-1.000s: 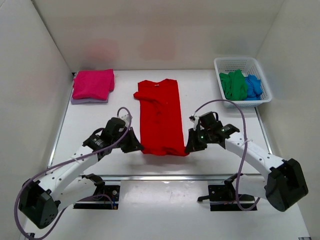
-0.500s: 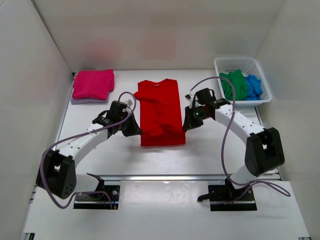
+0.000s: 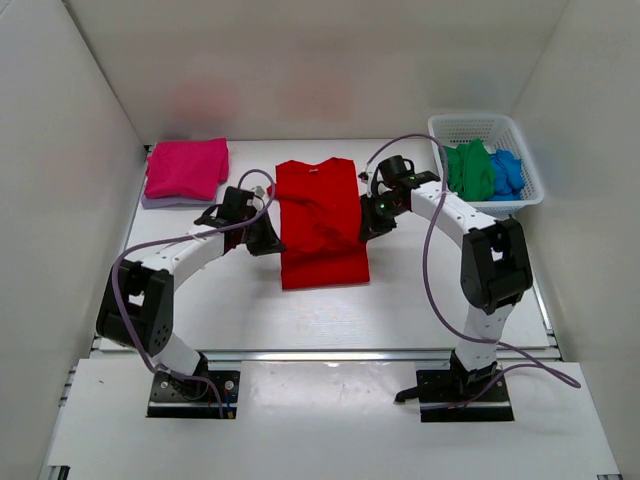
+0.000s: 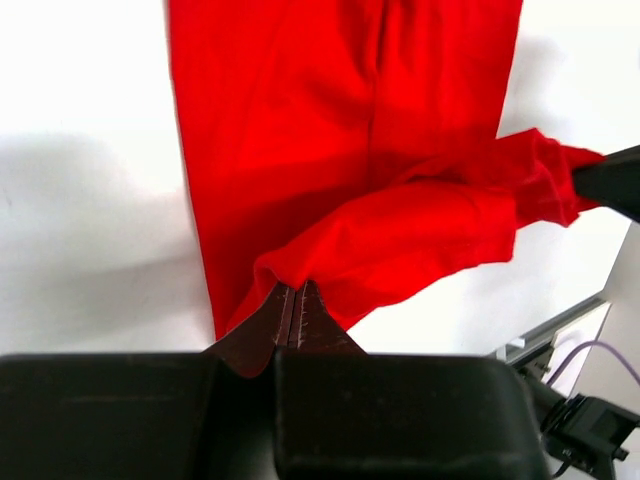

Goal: Fold and stack the t-shirts
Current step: Fold the folded rectangular tshirt in 1/3 of the way

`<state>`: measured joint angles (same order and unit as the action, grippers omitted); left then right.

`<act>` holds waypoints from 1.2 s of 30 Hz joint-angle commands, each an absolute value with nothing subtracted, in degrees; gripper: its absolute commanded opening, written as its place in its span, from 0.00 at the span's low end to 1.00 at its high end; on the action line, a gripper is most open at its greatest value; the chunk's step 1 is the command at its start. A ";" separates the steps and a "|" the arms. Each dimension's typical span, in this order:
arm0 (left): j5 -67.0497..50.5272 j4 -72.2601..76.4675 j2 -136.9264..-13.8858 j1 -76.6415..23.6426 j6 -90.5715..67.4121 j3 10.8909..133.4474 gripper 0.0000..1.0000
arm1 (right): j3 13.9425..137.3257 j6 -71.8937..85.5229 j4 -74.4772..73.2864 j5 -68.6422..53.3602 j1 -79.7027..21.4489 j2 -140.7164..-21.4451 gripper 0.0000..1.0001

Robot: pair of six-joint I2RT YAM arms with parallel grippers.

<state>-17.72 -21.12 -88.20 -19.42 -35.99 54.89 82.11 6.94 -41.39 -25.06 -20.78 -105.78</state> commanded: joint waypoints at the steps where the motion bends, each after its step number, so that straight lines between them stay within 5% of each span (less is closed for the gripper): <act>1: -18.72 -18.46 -89.03 -17.93 -35.07 58.09 0.00 | 86.56 4.84 -42.53 -23.64 -19.60 -107.48 0.00; 25: -18.02 -14.50 -101.33 -14.07 -36.21 65.47 0.00 | 100.72 2.02 -43.86 -23.55 -18.46 -122.42 0.00; 26: -17.67 -14.50 -102.12 -14.06 -36.21 66.26 0.02 | 101.59 1.93 -43.60 -22.68 -18.72 -122.43 0.02; 29: -17.49 -14.59 -105.45 -14.15 -36.38 69.42 0.34 | 102.39 2.11 -43.07 -21.71 -18.55 -122.96 0.17; 36: -16.88 -8.89 -107.49 -13.80 -40.60 71.45 0.51 | 105.11 3.07 -39.21 -20.30 -18.28 -122.87 0.32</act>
<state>-17.50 -12.84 -108.73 -14.09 -38.57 68.86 102.04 2.83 -42.78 -21.19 -18.92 -122.93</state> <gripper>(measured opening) 0.502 0.315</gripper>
